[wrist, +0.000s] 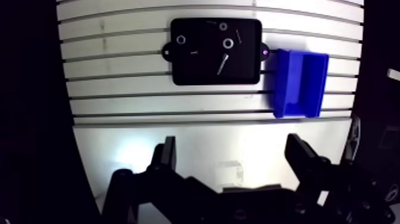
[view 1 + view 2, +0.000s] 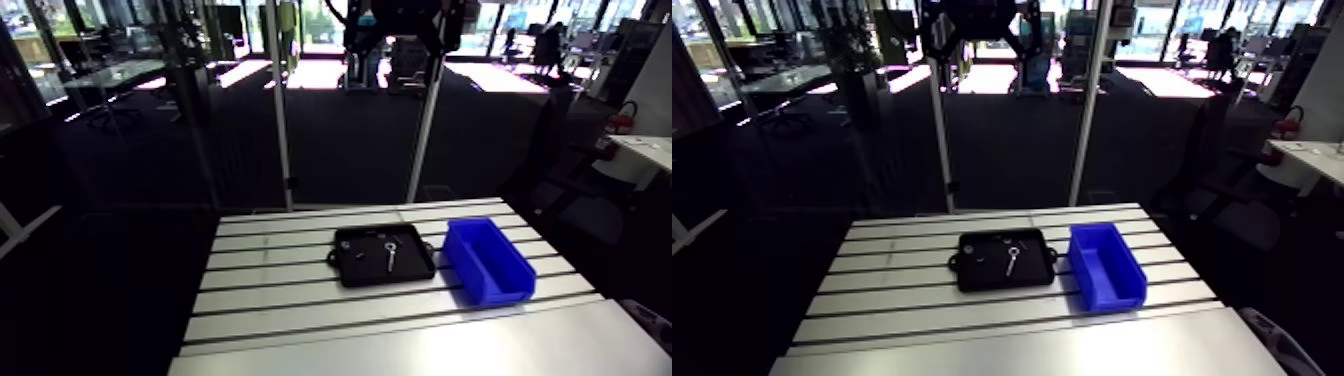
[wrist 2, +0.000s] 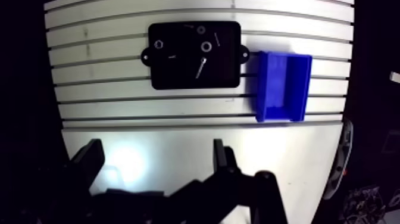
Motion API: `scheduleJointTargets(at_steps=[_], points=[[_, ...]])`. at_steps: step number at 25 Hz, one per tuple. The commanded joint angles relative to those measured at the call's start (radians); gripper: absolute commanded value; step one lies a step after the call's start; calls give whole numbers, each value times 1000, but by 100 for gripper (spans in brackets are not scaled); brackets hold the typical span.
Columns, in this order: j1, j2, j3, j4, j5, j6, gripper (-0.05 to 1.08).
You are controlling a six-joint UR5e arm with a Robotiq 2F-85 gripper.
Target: Pick up the M10 bolt from the tray and put it into the blue bin.
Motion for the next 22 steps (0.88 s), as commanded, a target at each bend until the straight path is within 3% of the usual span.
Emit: scheduleJointTargets(at_steps=[1,22], points=[[0,2,0,-5,-1,16,1],[-3,12,6,-36,-5,91,1]])
